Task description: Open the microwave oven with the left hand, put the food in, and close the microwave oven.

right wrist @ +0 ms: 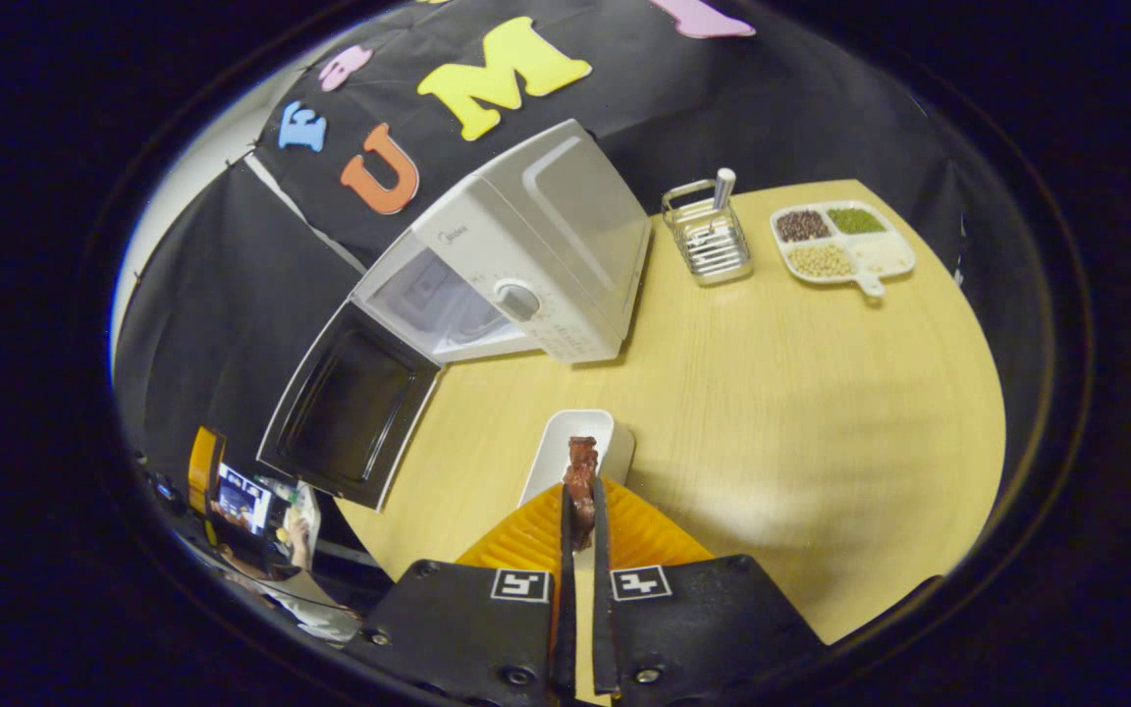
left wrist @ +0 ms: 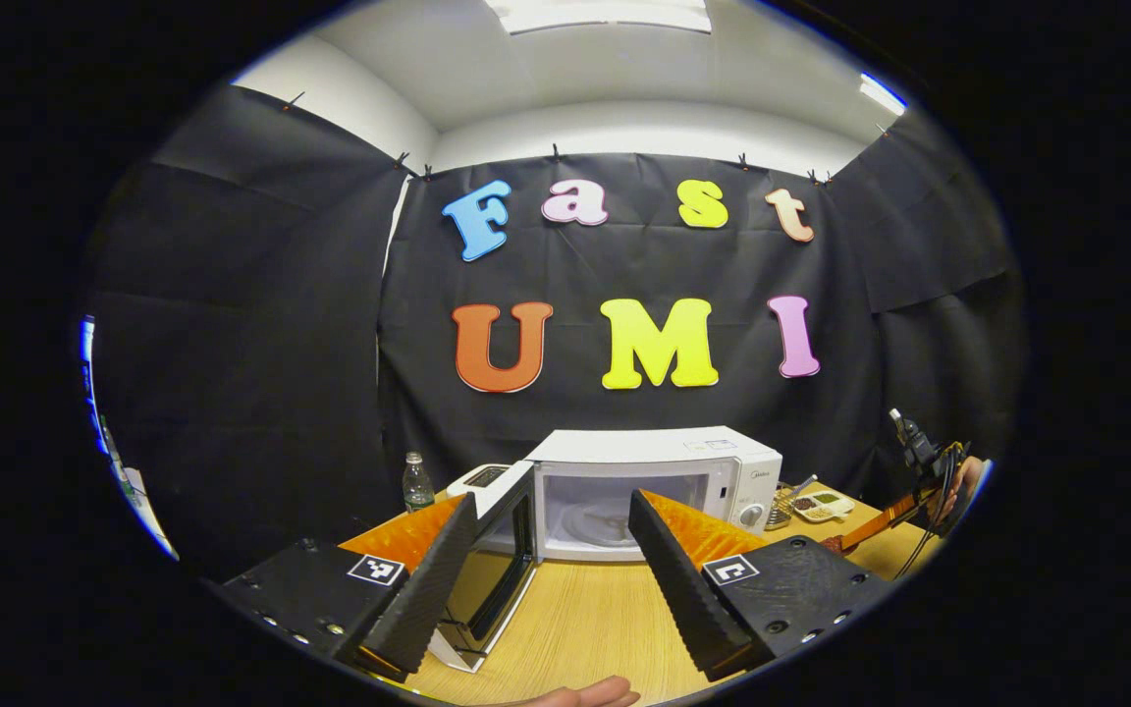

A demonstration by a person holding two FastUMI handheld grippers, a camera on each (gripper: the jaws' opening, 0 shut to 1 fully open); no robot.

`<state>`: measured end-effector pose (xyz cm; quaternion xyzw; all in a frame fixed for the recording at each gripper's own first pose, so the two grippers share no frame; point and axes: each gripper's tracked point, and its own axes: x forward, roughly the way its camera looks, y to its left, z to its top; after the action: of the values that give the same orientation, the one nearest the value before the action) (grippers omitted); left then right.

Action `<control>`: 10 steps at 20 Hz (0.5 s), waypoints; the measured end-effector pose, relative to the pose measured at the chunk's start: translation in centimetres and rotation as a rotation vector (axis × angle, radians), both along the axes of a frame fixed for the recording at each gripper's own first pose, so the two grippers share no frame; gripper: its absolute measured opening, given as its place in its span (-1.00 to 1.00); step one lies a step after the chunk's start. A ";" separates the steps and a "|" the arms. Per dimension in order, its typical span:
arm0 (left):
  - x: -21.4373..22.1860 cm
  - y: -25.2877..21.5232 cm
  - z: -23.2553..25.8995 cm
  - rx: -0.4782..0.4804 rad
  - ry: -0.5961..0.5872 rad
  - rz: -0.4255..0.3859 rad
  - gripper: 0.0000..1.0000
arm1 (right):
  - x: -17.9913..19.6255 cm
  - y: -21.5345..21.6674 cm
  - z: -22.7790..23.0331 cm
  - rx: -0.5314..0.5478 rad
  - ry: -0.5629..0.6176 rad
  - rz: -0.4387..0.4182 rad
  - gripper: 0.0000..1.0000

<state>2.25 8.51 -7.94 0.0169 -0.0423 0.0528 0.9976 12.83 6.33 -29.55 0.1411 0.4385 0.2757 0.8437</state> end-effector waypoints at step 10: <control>-1.4 0.0 -0.3 -0.038 -0.008 -0.084 0.89 | -3.6 8.0 5.3 -0.239 -0.424 0.016 -0.81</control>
<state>0.81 8.50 -8.22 -0.0039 -0.0460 0.0116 0.9989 9.24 14.29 -24.20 -0.0241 0.2824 0.2522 0.9252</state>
